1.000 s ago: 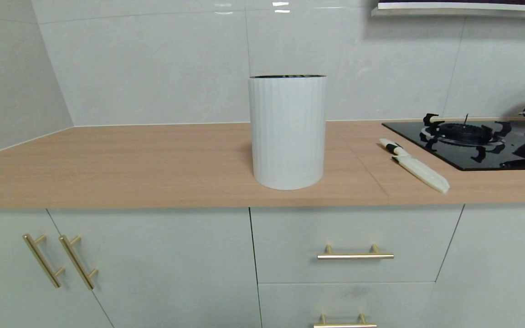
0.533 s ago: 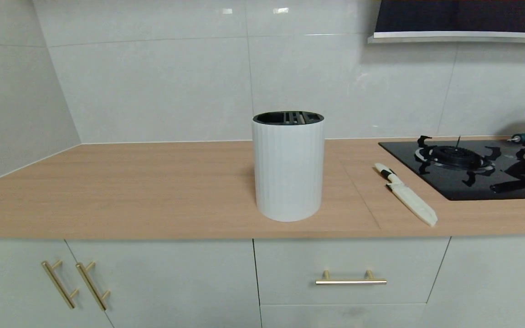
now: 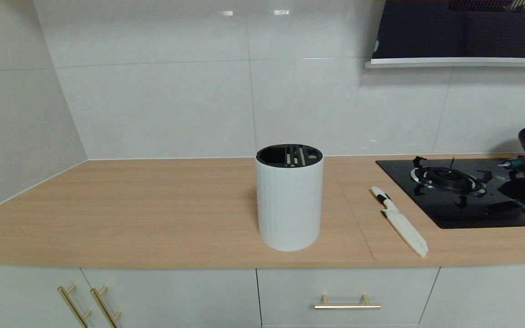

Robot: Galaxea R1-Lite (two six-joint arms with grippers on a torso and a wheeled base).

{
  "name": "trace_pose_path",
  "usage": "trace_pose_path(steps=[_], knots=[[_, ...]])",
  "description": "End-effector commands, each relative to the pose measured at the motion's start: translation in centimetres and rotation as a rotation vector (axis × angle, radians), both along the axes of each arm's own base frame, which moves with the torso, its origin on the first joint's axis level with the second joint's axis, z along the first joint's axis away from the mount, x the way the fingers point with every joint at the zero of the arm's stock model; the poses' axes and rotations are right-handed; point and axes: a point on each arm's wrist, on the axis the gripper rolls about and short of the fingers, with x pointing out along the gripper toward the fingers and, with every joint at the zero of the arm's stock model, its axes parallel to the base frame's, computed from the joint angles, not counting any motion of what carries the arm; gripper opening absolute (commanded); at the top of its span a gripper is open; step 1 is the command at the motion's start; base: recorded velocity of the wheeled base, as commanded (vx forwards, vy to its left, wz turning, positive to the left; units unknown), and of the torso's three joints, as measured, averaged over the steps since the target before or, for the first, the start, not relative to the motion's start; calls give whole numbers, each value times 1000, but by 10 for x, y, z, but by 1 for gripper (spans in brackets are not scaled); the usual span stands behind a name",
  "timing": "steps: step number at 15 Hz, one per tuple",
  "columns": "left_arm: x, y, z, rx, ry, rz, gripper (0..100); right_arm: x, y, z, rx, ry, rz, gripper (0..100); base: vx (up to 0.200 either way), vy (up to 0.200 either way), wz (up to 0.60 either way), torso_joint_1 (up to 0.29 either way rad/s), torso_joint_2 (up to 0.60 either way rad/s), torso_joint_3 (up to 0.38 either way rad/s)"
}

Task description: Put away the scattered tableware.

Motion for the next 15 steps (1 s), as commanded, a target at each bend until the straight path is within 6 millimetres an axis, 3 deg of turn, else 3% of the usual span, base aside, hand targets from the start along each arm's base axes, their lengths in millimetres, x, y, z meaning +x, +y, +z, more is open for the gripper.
trace_pose_path(steps=[1,15], knots=[[0,0,0,0,0,0,100,0,0,0,-1,1,0,100,0,0,0,242,-520,-290],[0,0,0,-1,0,0,100,0,0,0,0,1,0,100,0,0,0,259,-551,-293]])
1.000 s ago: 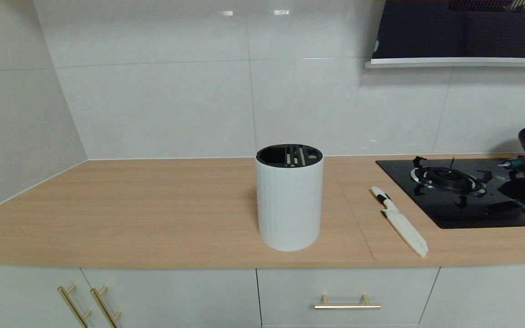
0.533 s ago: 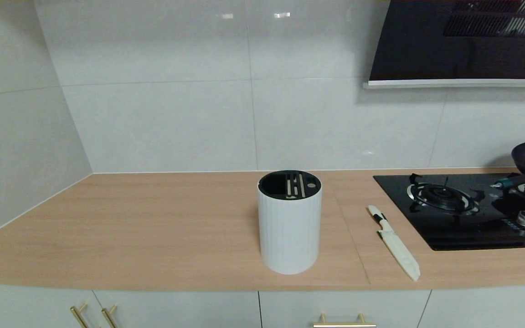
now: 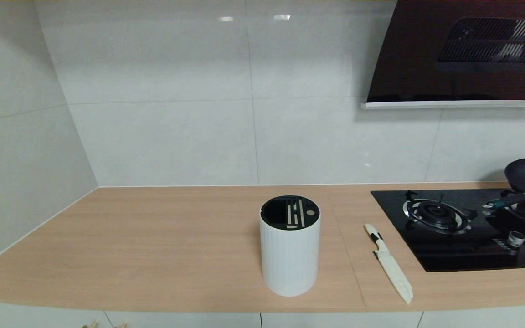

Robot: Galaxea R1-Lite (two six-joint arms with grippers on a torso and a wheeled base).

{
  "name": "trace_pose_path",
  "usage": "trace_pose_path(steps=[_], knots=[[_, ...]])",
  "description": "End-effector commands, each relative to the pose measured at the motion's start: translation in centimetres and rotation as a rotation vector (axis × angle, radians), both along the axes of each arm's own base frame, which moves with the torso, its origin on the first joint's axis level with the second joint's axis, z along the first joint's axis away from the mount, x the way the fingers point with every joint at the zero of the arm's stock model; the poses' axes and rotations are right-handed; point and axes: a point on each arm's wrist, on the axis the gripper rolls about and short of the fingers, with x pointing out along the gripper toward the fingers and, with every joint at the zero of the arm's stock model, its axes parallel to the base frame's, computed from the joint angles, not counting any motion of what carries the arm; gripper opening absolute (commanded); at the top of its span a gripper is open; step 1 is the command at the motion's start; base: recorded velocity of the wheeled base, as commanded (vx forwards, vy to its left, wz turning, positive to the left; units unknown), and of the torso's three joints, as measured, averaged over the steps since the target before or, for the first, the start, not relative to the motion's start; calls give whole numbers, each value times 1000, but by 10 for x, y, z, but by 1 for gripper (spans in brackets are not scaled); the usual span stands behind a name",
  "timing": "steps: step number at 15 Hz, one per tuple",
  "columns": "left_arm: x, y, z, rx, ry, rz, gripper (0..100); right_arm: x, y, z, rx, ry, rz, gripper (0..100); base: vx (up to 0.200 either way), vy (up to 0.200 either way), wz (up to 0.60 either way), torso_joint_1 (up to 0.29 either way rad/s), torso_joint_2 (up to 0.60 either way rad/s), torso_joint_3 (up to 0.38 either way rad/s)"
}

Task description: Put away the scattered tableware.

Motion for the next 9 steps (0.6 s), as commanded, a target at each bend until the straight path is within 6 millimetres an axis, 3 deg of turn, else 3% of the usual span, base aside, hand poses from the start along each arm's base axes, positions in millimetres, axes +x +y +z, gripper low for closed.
trace_pose_path(steps=[1,4,9], knots=[[0,0,0,-1,1,0,100,0,0,0,0,1,0,100,0,0,0,203,-408,-222],[0,0,0,-1,-1,0,100,0,0,0,0,1,-1,100,0,0,0,163,-330,-167],[0,0,0,1,-1,1,100,0,0,0,0,1,-1,100,0,0,0,8,-11,-4]])
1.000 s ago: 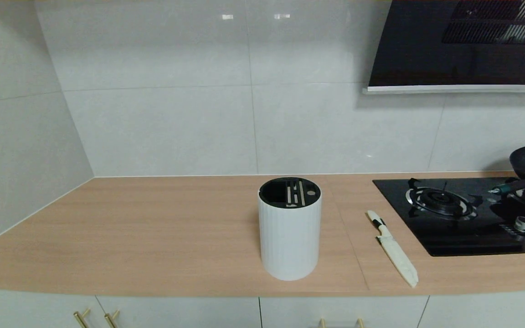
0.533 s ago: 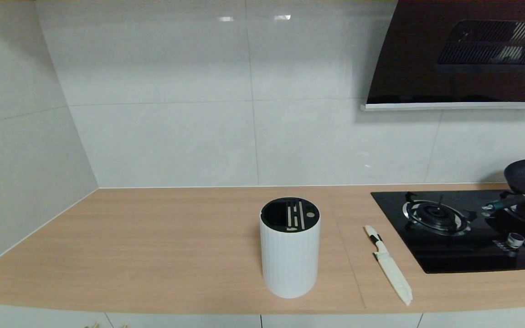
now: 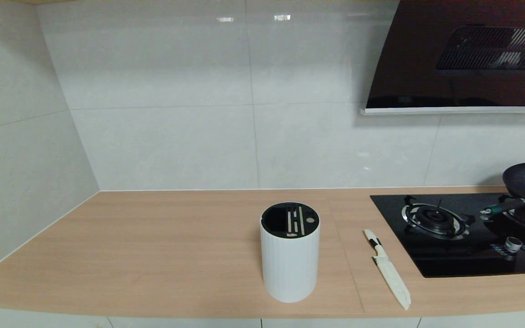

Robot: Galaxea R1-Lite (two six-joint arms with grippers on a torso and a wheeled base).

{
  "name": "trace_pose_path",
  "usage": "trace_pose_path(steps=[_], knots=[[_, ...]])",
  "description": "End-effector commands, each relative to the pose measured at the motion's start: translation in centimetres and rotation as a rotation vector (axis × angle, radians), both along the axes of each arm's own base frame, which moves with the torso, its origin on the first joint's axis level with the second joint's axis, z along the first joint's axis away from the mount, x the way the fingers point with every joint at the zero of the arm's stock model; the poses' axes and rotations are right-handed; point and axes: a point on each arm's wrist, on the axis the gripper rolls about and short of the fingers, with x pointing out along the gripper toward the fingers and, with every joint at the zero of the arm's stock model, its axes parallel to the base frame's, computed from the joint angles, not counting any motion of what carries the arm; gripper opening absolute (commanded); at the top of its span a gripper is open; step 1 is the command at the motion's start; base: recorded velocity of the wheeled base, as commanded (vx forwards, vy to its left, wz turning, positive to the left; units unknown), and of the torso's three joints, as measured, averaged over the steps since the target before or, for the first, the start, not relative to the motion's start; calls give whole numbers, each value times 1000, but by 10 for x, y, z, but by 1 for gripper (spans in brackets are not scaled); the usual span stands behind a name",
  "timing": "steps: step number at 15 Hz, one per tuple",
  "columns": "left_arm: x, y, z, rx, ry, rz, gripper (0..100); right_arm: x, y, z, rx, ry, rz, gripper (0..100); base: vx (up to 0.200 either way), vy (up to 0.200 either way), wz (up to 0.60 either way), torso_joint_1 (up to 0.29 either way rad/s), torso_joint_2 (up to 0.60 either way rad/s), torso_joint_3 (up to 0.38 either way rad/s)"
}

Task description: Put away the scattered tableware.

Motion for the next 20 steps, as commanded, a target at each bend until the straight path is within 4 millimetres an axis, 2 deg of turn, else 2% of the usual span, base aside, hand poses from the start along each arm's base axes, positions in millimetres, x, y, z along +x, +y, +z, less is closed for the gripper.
trace_pose_path(steps=[1,5,7,8,9,11,12,13,15,18,19,20], knots=[[0,0,0,0,0,0,100,0,0,0,0,1,1,100,0,0,0,0,0,0],[0,0,0,2,-1,0,100,0,0,0,0,1,-2,100,0,0,0,0,0,0],[0,0,0,3,0,0,100,-12,0,44,33,-137,20,100,0,0,0,0,0,0],[0,0,0,5,-1,0,100,-10,0,61,36,-116,61,100,0,0,0,0,0,0],[0,0,0,5,-1,0,100,1,0,76,36,-50,83,100,0,0,0,0,0,0],[0,0,0,16,-1,0,100,36,2,94,41,129,113,100,0,0,0,0,0,0],[0,0,0,17,-1,0,100,45,2,96,43,175,112,100,0,0,0,0,0,0],[0,0,0,17,-1,0,100,78,4,103,43,307,125,100,0,0,0,0,0,0],[0,0,0,19,-1,-1,100,116,13,113,35,412,192,100,0,0,0,0,0,0],[0,0,0,19,-1,-1,100,176,35,110,7,528,275,100,0,0,0,0,0,0],[0,0,0,19,-1,-1,100,185,38,108,4,545,278,100,0,0,0,0,0,0],[0,0,0,17,-1,-1,100,212,44,96,-3,600,277,100,0,0,0,0,0,0]])
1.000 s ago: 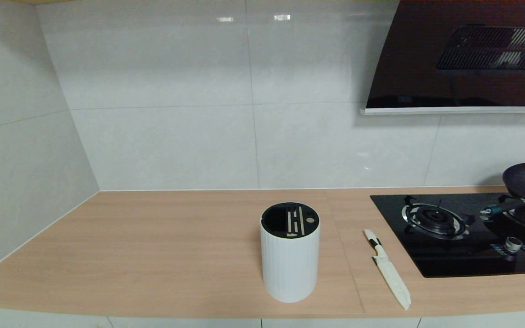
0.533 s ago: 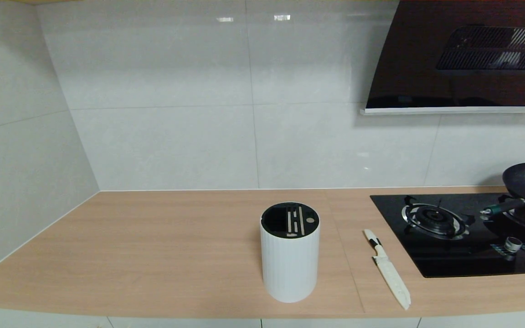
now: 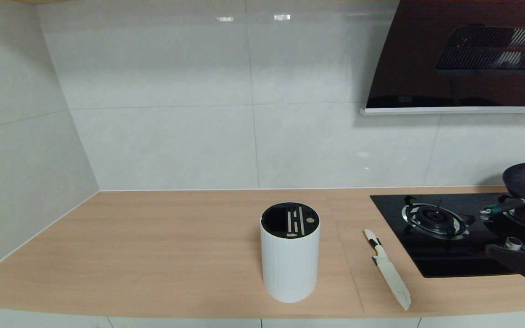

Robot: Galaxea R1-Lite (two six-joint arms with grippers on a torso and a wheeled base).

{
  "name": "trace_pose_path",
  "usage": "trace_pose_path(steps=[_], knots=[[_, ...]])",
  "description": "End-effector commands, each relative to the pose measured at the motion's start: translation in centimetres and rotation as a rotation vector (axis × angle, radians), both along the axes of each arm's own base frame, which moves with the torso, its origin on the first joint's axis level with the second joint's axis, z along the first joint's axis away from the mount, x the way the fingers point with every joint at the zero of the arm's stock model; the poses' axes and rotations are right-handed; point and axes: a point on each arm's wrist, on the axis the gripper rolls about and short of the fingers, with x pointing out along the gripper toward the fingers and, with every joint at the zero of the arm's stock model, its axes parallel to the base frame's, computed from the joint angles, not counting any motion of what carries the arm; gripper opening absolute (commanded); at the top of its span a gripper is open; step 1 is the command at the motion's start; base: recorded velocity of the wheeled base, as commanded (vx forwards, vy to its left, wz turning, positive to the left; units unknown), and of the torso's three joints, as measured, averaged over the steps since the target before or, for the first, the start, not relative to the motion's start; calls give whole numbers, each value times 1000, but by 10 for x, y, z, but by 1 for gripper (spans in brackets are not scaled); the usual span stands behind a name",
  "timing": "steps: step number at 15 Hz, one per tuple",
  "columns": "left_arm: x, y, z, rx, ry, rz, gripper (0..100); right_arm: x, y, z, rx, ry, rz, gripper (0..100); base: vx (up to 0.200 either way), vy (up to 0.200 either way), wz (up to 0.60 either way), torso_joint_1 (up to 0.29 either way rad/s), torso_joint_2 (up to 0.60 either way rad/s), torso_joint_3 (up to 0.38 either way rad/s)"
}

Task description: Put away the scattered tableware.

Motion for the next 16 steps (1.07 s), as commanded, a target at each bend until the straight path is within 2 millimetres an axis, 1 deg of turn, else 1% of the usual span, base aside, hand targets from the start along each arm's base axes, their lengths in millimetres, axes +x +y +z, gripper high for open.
trace_pose_path(steps=[1,3,5,6,8,10,12,14,16], knots=[[0,0,0,-1,0,0,100,86,26,-29,-39,181,52,100,0,0,0,0,0,0],[0,0,0,-1,0,0,100,121,34,-52,-54,200,33,100,0,0,0,0,0,0],[0,0,0,-1,0,0,100,147,39,-72,-67,204,15,100,0,0,0,0,0,0],[0,0,0,-1,0,0,100,155,40,-80,-68,208,14,100,0,0,0,0,0,0],[0,0,0,-1,0,0,100,176,44,-104,-74,237,8,100,0,0,0,0,0,0],[0,0,0,-1,0,0,100,192,47,-129,-81,263,9,100,0,0,0,0,0,0],[0,0,0,-1,0,0,100,203,50,-148,-82,273,9,100,0,0,0,0,0,0],[0,0,0,-1,0,0,100,212,50,-171,-85,288,4,100,0,0,0,0,0,0],[0,0,0,1,0,0,100,216,49,-183,-86,291,1,100,0,0,0,0,0,0]])
